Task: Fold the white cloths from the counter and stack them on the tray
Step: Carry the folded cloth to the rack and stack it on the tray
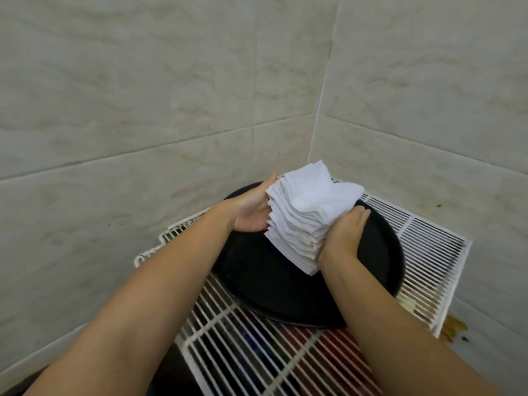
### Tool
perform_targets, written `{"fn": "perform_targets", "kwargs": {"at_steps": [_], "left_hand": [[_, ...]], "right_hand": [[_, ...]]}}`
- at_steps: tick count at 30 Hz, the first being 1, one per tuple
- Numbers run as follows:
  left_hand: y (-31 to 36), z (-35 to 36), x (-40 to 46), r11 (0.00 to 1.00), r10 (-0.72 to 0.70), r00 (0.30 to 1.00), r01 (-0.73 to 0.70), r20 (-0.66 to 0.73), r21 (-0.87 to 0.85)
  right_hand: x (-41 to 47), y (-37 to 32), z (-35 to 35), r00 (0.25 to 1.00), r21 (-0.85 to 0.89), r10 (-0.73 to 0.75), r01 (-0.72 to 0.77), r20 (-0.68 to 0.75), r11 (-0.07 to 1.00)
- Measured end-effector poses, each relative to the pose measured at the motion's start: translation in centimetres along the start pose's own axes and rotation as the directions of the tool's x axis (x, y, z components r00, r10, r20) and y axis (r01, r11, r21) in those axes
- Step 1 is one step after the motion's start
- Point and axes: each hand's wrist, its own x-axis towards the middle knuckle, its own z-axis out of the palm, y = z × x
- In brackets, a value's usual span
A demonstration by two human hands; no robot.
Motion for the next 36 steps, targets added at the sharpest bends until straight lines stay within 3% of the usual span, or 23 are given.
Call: {"fn": "perform_targets", "kwargs": {"at_steps": [4,11,15,17,20,22,23,25,26,28,29,31,33,34,36], "left_hand": [[0.1,0.4,0.4,0.998,0.011,0.998,-0.015,-0.057,-0.053],[-0.5,1.0,0.9,0.999,0.005,0.992,-0.011,-0.128,-0.042],[-0.5,1.4,0.5,0.998,0.026,0.991,-0.033,-0.128,-0.053],[-0.7,1.3,0.4,0.995,0.041,0.99,-0.052,-0.133,-0.082],[-1.1,0.9,0.2,0.988,0.071,0.979,-0.096,-0.191,-0.125],[-1.2,1.5,-0.5,0.972,0.156,0.926,-0.207,-0.344,-0.115],[-1.1,2.0,-1.0,0.957,0.229,0.858,-0.286,-0.459,-0.057],[-0.1,3.7,-2.6,0.912,0.399,0.66,-0.36,-0.637,0.199],[0.6,5.0,-3.5,0.873,0.487,0.585,-0.342,-0.649,0.347],[1.8,8.3,-4.9,0.749,0.647,0.518,-0.293,-0.56,0.594],[2.0,9.6,-5.0,0.66,0.704,0.52,-0.229,-0.483,0.716],[1.9,11.7,-4.4,0.419,0.715,0.593,0.064,-0.372,0.906],[1.3,12.1,-3.5,0.219,0.628,0.663,0.351,-0.407,0.91],[1.0,12.2,-3.4,0.175,0.596,0.669,0.43,-0.443,0.886],[0.7,11.9,-3.5,0.197,0.557,0.647,0.505,-0.52,0.84]], "right_hand": [[-0.7,0.5,-2.6,1.0,0.018,0.03,-0.03,0.004,0.999],[-3.3,1.4,-0.2,0.992,-0.088,-0.058,0.068,0.108,0.994],[-2.4,0.6,-0.3,0.983,-0.299,-0.101,0.143,0.151,0.944],[-2.7,0.1,-0.3,0.98,-0.275,-0.078,0.127,0.182,0.953],[-1.7,-1.1,-2.4,0.978,-0.063,0.12,-0.111,0.173,0.992],[-0.5,-3.8,-4.1,0.958,-0.067,0.142,-0.129,0.251,0.989],[0.4,-5.2,-4.8,0.958,-0.123,0.104,-0.073,0.268,0.99],[1.8,-8.2,-5.2,0.938,-0.233,-0.034,0.12,0.344,0.965],[2.2,-9.5,-5.2,0.903,-0.305,-0.109,0.251,0.415,0.919],[3.4,-11.3,-4.9,0.735,-0.349,-0.218,0.533,0.642,0.771],[3.4,-11.8,-4.5,0.621,-0.331,-0.227,0.65,0.75,0.684],[4.2,-11.6,-3.4,0.429,-0.305,-0.141,0.803,0.892,0.512],[5.3,-10.4,-2.2,0.331,-0.314,0.01,0.884,0.944,0.347],[5.8,-9.8,-1.7,0.309,-0.312,0.059,0.898,0.949,0.31],[6.5,-9.0,-1.1,0.27,-0.294,0.116,0.897,0.956,0.331]]}}
